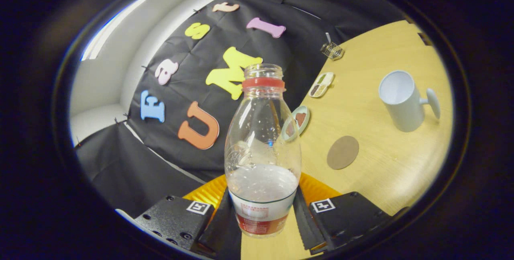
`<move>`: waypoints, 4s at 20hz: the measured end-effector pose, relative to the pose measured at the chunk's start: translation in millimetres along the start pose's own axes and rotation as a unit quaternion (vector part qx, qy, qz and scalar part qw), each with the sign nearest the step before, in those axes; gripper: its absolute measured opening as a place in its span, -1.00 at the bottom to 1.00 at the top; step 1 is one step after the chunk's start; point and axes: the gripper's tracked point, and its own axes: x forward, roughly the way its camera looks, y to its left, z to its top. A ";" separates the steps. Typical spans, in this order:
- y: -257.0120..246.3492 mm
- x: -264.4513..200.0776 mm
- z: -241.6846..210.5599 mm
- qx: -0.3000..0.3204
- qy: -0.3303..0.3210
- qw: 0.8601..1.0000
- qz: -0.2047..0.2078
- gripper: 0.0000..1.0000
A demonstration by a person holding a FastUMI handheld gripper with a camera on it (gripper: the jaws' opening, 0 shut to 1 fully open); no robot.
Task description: Take the bottle from table, then pour the juice into the cup, finally place the bottle on the coaster
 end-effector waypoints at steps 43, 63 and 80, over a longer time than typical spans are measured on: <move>-43.0 15.0 64.8 0.353 0.016 0.934 0.052 0.52; -26.2 12.7 67.8 0.396 0.014 0.914 0.081 0.52; -7.8 6.6 89.0 0.462 0.016 0.881 0.101 0.52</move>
